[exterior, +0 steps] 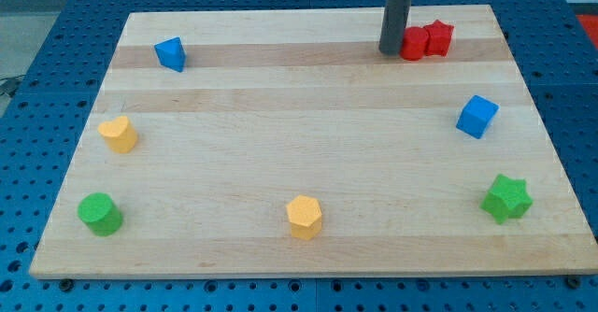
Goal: Slightly move the green star towards right
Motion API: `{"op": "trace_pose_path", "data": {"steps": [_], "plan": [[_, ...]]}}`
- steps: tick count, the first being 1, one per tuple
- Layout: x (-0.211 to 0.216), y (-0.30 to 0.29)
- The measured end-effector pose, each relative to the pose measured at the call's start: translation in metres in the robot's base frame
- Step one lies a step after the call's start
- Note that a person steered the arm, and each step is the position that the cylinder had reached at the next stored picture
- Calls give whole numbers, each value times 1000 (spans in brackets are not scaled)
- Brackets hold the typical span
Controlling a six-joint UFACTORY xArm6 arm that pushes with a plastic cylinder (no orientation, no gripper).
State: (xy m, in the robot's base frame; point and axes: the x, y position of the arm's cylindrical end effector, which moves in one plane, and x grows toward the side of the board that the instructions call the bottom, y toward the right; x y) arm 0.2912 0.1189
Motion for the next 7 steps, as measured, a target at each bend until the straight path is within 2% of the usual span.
{"op": "trace_pose_path", "data": {"steps": [2, 4, 5, 6, 7], "plan": [[15, -3], [186, -18], [221, 8], [228, 66], [227, 81]]}}
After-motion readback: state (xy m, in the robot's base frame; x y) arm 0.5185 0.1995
